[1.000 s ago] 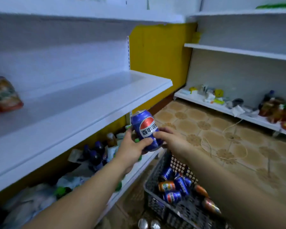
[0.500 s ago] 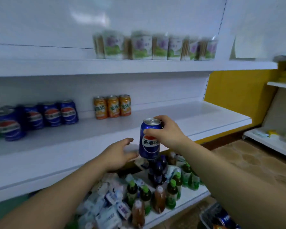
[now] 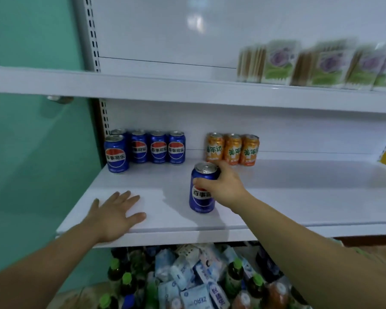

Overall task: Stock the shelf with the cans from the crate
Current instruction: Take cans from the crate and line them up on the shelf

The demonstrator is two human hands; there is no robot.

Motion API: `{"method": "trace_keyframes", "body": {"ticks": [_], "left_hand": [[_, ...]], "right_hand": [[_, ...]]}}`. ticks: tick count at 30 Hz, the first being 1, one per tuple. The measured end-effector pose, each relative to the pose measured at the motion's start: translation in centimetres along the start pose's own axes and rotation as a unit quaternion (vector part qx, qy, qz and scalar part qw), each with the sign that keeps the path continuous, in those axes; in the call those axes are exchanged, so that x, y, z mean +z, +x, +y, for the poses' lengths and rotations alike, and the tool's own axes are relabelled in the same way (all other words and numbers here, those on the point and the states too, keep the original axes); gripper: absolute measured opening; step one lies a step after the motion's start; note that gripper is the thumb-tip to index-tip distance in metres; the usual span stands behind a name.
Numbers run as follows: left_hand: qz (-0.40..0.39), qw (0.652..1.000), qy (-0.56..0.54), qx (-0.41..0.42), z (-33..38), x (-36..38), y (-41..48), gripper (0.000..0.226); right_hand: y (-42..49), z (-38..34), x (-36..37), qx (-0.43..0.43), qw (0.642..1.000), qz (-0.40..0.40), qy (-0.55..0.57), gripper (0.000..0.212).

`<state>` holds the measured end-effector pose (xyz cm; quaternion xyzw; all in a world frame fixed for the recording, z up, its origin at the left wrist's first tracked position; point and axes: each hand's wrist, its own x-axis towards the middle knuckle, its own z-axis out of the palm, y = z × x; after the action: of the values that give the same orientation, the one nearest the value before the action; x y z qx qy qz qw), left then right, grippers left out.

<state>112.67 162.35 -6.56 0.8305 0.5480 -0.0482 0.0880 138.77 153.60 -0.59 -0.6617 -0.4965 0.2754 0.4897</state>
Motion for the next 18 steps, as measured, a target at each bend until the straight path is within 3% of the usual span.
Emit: {"method": "trace_keyframes", "body": {"ticks": [8, 18], "left_hand": [[0.033, 0.999, -0.007, 0.006, -0.2, 0.7, 0.3, 0.074], [0.047, 0.999, -0.015, 0.014, -0.6, 0.9, 0.5, 0.076]], "right_hand": [[6.4, -1.9, 8.7, -0.040, 0.998, -0.049, 0.013, 0.052], [13.4, -3.5, 17.4, -0.089, 0.994, -0.058, 0.011, 0.066]]}}
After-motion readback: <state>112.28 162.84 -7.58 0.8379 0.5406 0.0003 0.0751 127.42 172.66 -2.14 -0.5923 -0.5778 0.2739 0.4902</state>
